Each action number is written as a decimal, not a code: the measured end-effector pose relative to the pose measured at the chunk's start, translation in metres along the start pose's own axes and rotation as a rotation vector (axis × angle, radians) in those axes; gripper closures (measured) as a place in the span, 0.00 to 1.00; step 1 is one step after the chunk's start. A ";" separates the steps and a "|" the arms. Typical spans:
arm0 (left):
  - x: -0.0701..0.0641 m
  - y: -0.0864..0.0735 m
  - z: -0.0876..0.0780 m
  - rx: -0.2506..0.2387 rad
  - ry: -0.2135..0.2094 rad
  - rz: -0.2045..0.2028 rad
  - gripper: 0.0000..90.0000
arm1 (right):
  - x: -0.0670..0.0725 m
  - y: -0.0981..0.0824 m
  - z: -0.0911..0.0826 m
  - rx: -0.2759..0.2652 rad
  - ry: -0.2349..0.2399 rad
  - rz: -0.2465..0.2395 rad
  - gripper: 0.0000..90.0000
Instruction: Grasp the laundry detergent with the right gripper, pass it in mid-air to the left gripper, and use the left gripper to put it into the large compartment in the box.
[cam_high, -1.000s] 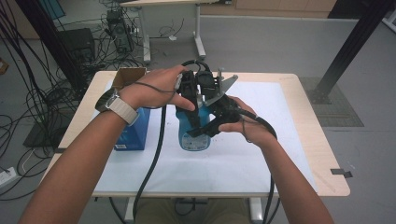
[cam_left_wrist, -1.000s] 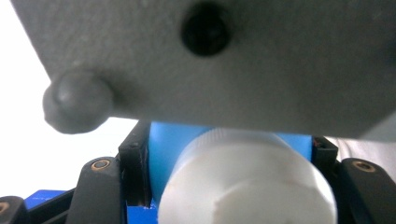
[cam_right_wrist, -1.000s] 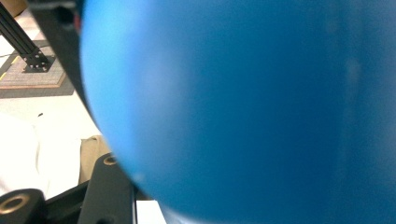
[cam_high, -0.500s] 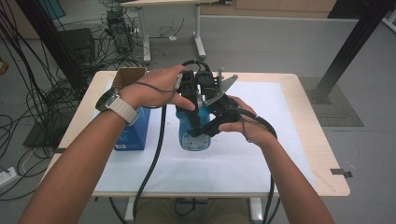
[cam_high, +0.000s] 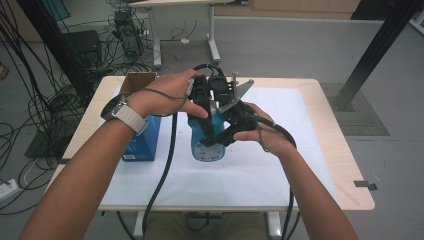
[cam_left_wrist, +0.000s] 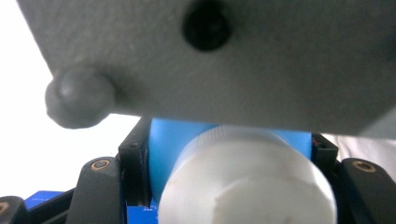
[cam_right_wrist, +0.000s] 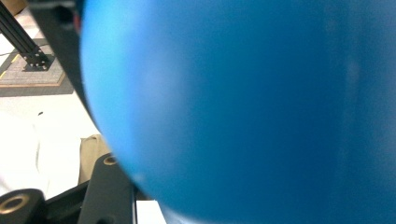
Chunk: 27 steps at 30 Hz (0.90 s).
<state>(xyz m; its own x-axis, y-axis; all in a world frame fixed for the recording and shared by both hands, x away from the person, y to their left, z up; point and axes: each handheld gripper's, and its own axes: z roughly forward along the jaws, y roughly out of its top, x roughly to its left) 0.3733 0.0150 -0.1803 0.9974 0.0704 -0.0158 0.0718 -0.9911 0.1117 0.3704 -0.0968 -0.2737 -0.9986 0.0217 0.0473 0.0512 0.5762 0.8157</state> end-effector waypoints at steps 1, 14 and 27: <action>0.000 0.000 0.000 -0.002 0.000 0.000 0.42 | 0.000 0.000 0.000 0.000 0.001 0.001 0.49; -0.001 0.000 -0.001 -0.003 -0.001 -0.003 0.42 | 0.000 0.000 0.000 0.003 -0.010 -0.017 0.49; -0.001 -0.001 0.000 -0.007 -0.001 -0.004 0.42 | 0.000 0.000 0.000 0.008 -0.009 -0.013 0.49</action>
<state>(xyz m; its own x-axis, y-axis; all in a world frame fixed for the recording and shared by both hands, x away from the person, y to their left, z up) 0.3723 0.0155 -0.1803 0.9971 0.0740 -0.0169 0.0755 -0.9901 0.1181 0.3705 -0.0971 -0.2732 -0.9993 0.0215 0.0322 0.0386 0.5831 0.8115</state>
